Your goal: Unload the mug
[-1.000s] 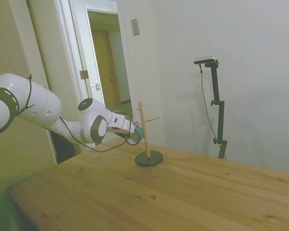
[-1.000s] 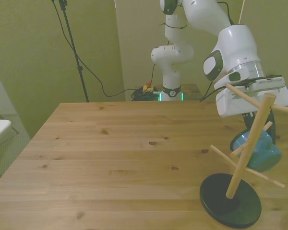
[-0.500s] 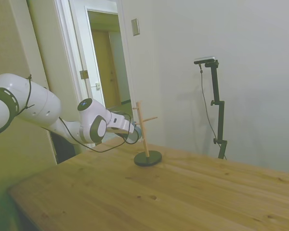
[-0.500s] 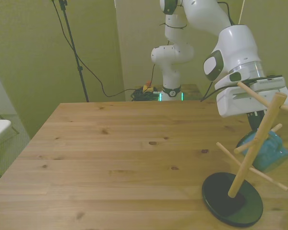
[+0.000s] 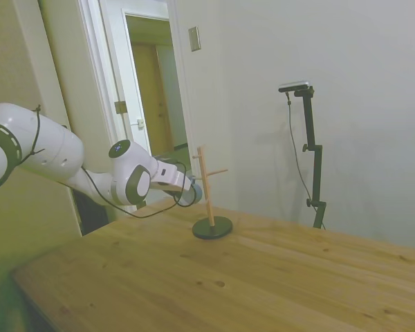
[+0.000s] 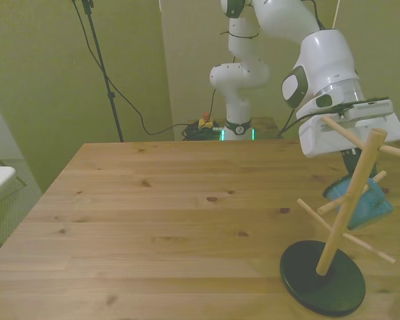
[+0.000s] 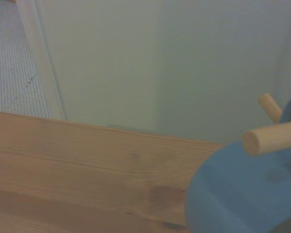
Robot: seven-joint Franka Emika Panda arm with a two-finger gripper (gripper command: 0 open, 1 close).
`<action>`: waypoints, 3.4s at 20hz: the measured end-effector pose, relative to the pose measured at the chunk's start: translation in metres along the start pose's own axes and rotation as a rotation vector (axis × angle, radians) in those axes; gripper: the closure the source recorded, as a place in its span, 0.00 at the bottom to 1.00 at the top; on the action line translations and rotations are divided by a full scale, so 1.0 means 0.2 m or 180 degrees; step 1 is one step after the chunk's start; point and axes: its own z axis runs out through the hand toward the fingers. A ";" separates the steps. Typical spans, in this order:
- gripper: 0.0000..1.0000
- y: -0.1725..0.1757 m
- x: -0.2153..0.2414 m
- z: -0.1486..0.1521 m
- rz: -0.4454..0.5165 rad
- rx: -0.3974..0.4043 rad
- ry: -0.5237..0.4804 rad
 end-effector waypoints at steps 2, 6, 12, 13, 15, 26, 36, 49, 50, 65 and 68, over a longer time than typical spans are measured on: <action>1.00 -0.01 0.01 -0.03 -0.0003 0.0029 0.0015; 1.00 -0.02 0.03 -0.07 -0.0002 0.0057 0.0049; 1.00 -0.07 0.03 -0.11 -0.0025 0.0111 0.0070; 1.00 -0.08 0.03 -0.11 -0.0030 0.0118 0.0068; 1.00 -0.09 0.01 -0.11 -0.0045 0.0130 0.0055; 1.00 -0.33 -0.32 -0.09 -0.0323 0.0288 -0.0238; 1.00 -0.17 -0.48 -0.39 -0.0362 -0.0436 -0.1299; 1.00 0.85 0.16 -0.47 0.0157 -0.1845 -0.1024; 1.00 0.91 0.19 -0.44 0.0187 -0.1898 -0.0985; 0.00 1.10 0.20 -0.18 0.0489 -0.1875 -0.0942; 0.00 1.10 0.20 -0.18 0.0590 -0.1816 -0.0978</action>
